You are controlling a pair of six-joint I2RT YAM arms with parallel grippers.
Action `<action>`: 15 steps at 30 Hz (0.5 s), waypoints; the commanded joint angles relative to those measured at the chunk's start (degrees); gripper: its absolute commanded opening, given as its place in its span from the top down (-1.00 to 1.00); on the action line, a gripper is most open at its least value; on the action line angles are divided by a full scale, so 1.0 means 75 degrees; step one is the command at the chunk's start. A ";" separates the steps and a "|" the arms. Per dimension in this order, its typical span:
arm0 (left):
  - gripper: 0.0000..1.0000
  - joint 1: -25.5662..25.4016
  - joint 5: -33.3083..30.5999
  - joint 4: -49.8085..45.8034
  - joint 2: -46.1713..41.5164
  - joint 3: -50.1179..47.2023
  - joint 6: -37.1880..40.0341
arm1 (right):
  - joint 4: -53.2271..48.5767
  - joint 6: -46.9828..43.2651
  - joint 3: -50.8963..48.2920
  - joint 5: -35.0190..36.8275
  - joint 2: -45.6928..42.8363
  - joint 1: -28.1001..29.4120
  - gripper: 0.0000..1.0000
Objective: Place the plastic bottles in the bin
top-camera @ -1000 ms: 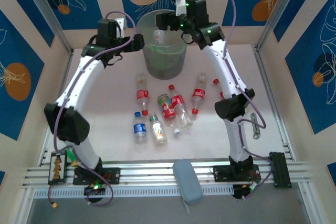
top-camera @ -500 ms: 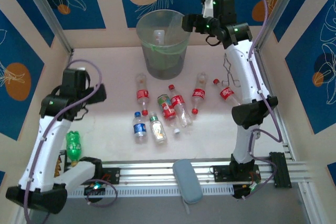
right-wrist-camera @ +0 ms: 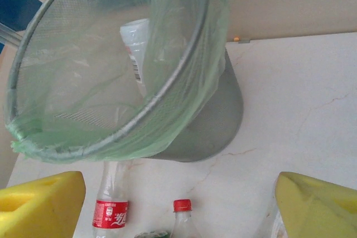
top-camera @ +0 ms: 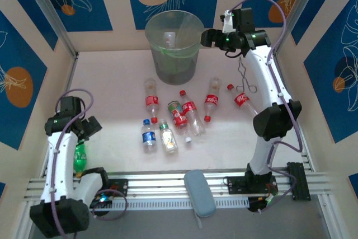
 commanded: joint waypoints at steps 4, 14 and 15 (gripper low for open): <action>-1.00 0.0769 0.0154 0.0992 0.0212 -0.0619 -0.0577 | 0.0186 -0.0056 -0.0142 -0.0315 -0.0280 -0.0254 -0.77; -1.00 0.1368 0.0162 0.1902 0.0352 -0.1299 -0.0993 | 0.0388 -0.0167 -0.0619 -0.0348 -0.0456 -0.0581 -0.77; -1.00 0.1362 0.0071 0.1908 0.0398 -0.1315 -0.0986 | 0.0410 -0.0158 -0.0653 -0.0371 -0.0448 -0.0619 -0.77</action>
